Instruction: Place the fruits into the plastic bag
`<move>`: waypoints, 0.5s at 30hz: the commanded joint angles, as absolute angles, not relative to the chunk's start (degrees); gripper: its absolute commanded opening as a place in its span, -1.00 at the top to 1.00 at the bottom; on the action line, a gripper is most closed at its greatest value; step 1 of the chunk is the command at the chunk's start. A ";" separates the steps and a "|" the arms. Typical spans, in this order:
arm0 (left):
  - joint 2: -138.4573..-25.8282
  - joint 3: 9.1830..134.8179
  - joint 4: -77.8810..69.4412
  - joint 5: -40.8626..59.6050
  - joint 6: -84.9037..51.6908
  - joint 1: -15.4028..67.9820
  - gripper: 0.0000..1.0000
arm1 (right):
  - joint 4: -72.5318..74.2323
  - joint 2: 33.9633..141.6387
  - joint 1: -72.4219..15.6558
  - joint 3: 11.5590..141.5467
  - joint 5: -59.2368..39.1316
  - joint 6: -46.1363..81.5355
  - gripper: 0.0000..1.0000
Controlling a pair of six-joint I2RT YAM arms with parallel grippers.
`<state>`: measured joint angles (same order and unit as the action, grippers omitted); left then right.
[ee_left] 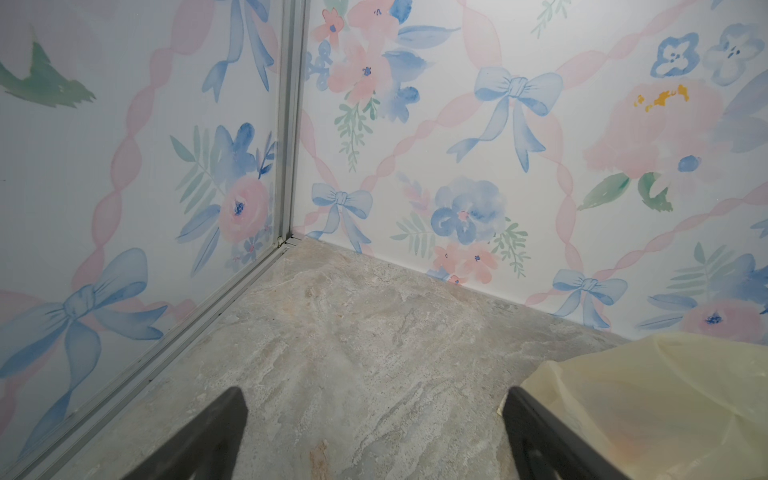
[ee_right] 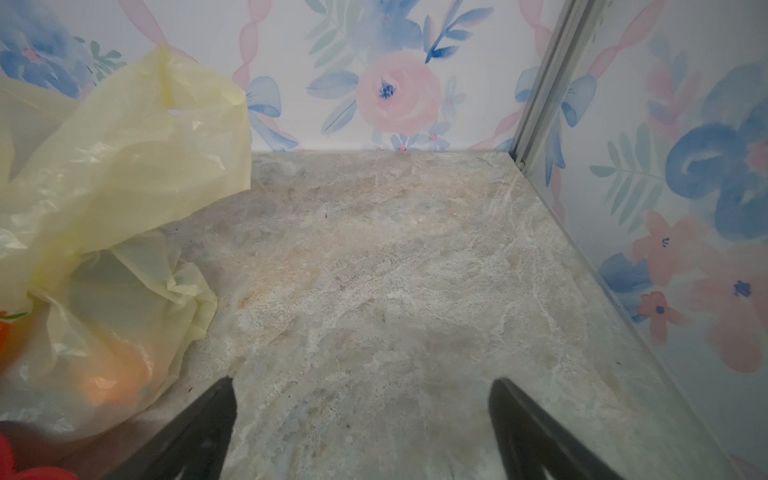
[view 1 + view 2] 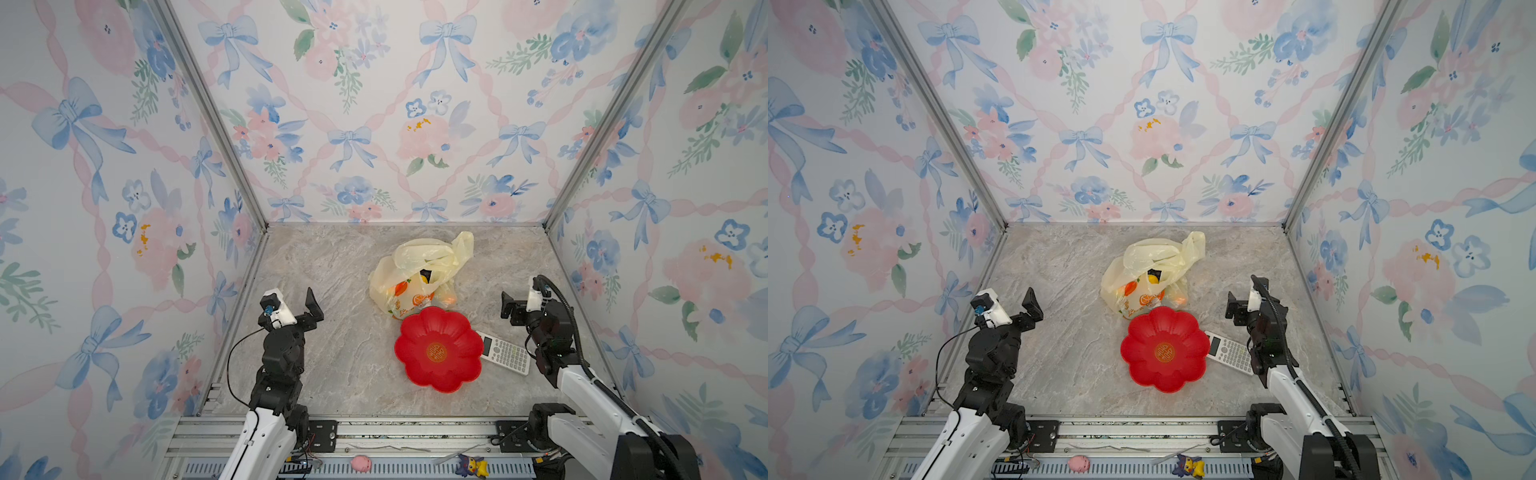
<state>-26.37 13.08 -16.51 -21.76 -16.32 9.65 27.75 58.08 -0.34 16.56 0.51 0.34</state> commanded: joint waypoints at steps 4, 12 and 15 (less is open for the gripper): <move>-28.44 10.22 -23.99 -23.24 -12.55 8.79 -0.97 | 47.01 67.64 1.05 15.75 -1.18 0.37 -0.92; -32.25 7.14 -29.29 -23.12 -11.27 7.78 -0.96 | 55.55 76.61 1.56 15.21 -3.20 2.24 -0.93; -33.77 6.38 -30.90 -22.81 -11.00 7.34 -0.97 | 56.91 78.40 1.51 15.14 -3.64 1.93 -0.92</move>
<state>-32.84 7.42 -27.27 -22.33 -12.53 7.92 51.00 77.03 1.08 15.70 -2.37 1.32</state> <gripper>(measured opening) 0.983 0.962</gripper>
